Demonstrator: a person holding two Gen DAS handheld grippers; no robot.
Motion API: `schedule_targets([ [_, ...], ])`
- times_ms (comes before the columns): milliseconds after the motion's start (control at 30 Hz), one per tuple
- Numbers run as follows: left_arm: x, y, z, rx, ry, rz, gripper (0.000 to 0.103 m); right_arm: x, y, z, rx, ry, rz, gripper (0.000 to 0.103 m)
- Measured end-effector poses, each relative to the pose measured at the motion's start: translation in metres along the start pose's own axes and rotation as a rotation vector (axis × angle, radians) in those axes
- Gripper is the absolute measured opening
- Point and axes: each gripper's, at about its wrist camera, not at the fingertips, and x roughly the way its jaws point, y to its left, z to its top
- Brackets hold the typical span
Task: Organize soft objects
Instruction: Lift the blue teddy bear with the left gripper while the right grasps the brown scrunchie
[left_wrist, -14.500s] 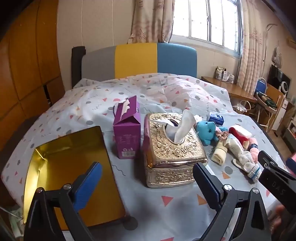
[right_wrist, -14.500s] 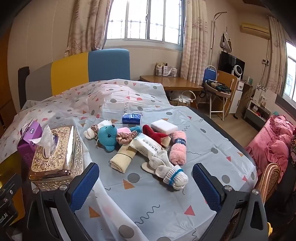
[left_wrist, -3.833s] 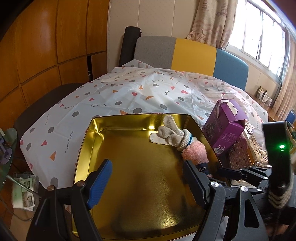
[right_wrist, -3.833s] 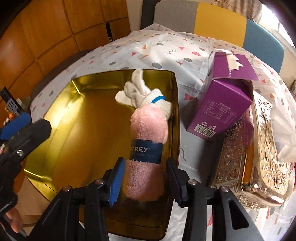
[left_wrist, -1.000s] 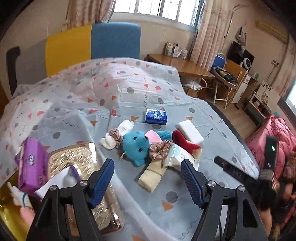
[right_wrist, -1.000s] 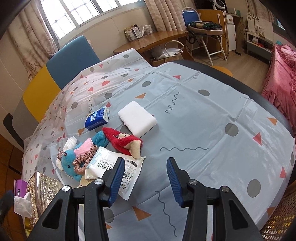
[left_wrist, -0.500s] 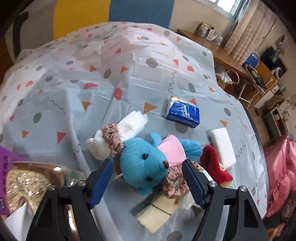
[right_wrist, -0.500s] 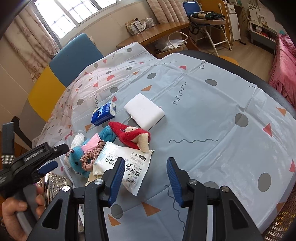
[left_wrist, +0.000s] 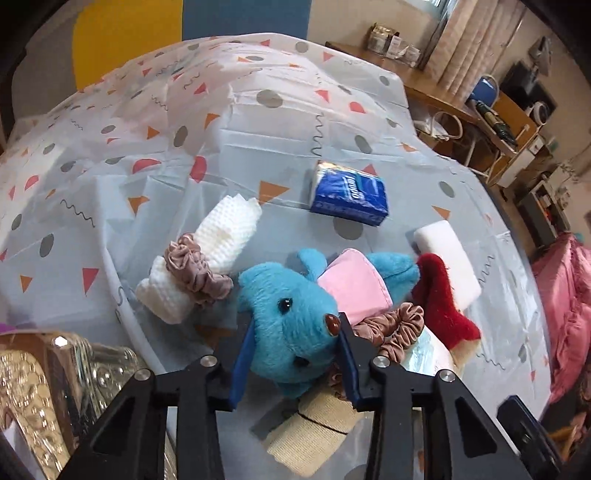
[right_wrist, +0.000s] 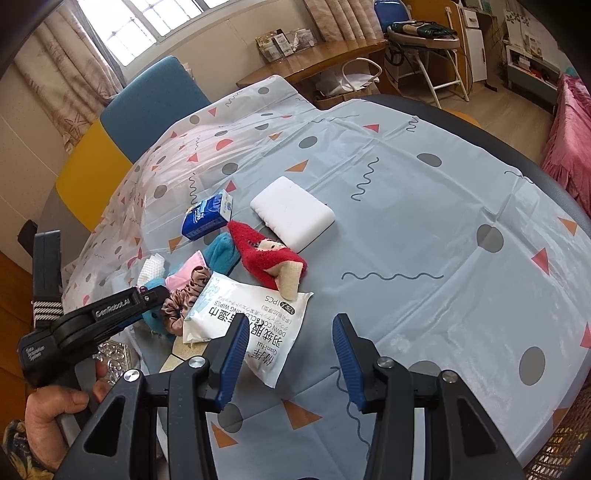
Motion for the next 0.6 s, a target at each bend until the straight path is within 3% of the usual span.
schedule_targets([
  [233, -0.028, 0.003, -0.006, -0.016, -0.040, -0.049, 0.041, 0.010, 0.003, -0.002, -0.027, 0.036, -0.001, 0.047],
  [433, -0.064, 0.008, -0.008, -0.028, -0.121, -0.084, 0.041, 0.028, 0.013, -0.010, -0.075, 0.122, 0.022, 0.048],
  [600, -0.099, 0.012, -0.008, -0.030, -0.188, -0.115, 0.041, 0.027, 0.009, -0.010, -0.066, 0.111, 0.005, 0.048],
])
